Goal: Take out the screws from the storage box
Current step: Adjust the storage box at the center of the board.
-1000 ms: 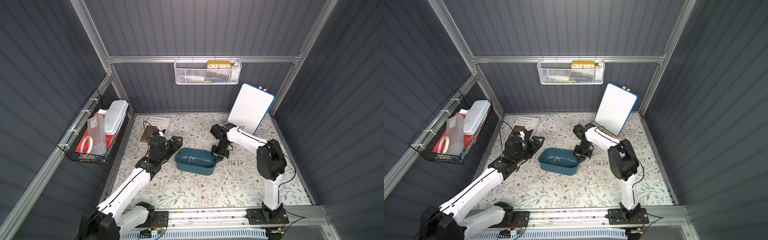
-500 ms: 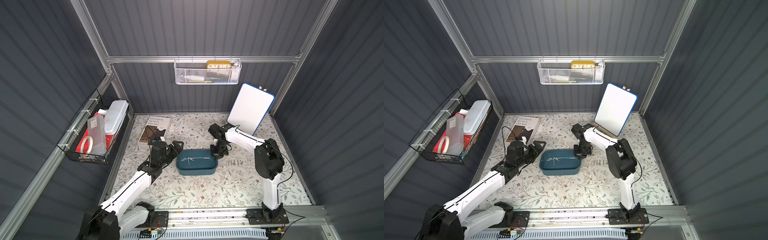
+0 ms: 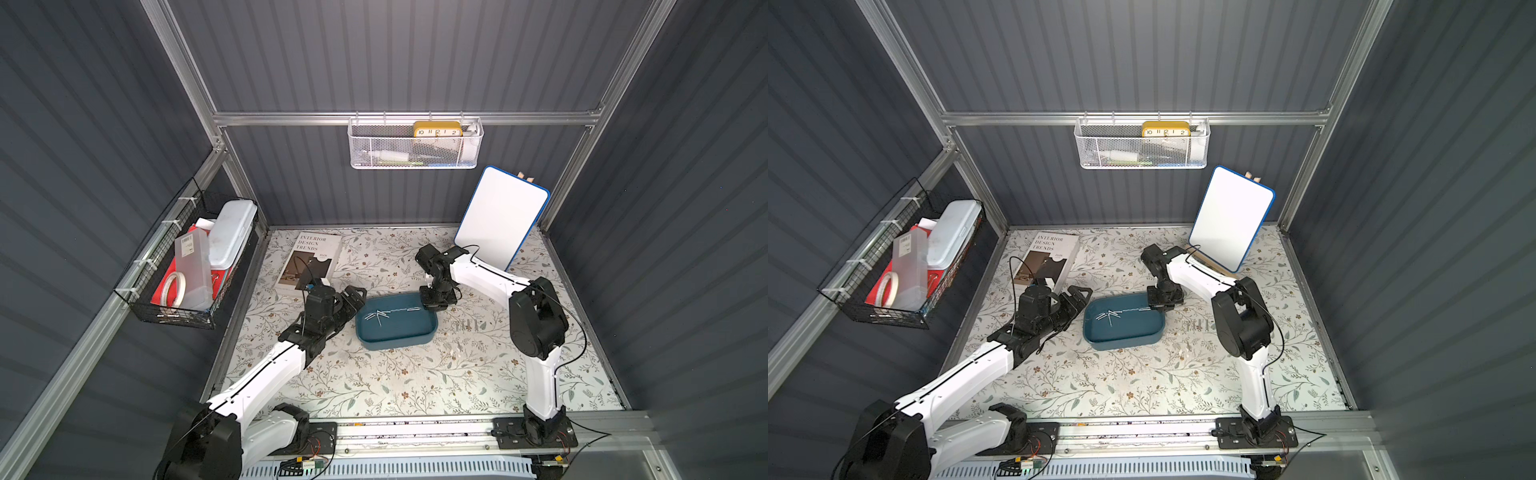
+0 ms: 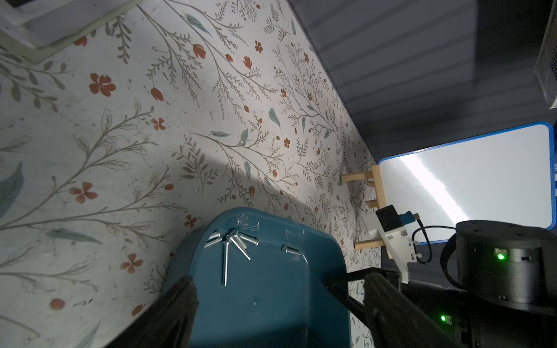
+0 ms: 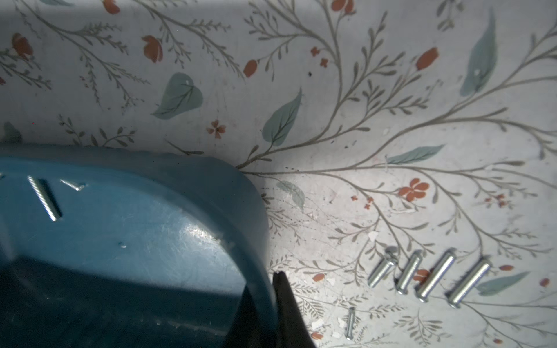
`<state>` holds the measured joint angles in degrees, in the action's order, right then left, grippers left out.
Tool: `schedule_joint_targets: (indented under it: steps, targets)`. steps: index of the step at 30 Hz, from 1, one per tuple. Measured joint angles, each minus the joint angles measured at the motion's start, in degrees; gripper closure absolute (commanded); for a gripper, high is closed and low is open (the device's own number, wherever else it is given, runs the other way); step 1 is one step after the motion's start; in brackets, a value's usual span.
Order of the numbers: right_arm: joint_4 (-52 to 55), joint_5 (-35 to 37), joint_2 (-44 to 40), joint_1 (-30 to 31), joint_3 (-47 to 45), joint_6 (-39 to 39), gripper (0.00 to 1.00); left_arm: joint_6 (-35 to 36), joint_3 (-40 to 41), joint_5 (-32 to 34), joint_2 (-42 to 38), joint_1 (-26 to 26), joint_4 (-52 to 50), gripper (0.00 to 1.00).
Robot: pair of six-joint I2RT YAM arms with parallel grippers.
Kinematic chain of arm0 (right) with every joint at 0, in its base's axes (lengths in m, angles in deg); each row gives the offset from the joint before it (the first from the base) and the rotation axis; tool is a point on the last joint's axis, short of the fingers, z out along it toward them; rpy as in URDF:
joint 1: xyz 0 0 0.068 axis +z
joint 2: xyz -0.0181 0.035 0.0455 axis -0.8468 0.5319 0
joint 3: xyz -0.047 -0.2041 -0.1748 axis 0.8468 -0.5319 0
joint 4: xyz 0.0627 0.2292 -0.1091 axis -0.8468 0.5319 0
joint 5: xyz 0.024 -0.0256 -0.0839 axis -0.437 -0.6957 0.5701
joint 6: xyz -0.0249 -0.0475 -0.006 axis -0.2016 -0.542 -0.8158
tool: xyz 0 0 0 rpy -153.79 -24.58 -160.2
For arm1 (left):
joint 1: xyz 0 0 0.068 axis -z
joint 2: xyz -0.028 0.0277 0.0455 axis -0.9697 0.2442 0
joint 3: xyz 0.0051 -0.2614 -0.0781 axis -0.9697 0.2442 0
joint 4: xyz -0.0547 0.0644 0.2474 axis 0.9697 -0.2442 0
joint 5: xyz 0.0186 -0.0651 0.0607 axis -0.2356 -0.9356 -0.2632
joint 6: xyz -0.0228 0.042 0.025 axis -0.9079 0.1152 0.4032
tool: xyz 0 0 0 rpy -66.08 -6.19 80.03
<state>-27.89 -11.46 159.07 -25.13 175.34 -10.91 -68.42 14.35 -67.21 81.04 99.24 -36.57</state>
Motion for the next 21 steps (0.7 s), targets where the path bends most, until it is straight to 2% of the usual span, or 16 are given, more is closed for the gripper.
schedule_joint_targets:
  steps: [4,7,17,21]
  targets:
    - [-0.94,0.13,0.55,0.0,-0.09,0.13,0.95,0.0,0.0,0.24,0.15,0.0,0.17,0.1]
    - [-1.84,0.31,0.83,0.0,-0.5,0.44,0.87,0.0,0.0,0.44,0.57,0.0,0.2,0.1]
    - [-2.69,1.36,0.87,0.04,-0.61,1.62,0.71,-0.02,0.09,0.46,0.96,0.0,0.57,0.09]
    - [-2.64,2.21,0.85,0.04,-0.61,1.55,0.69,-0.13,0.22,0.48,0.0,0.0,0.63,0.09]
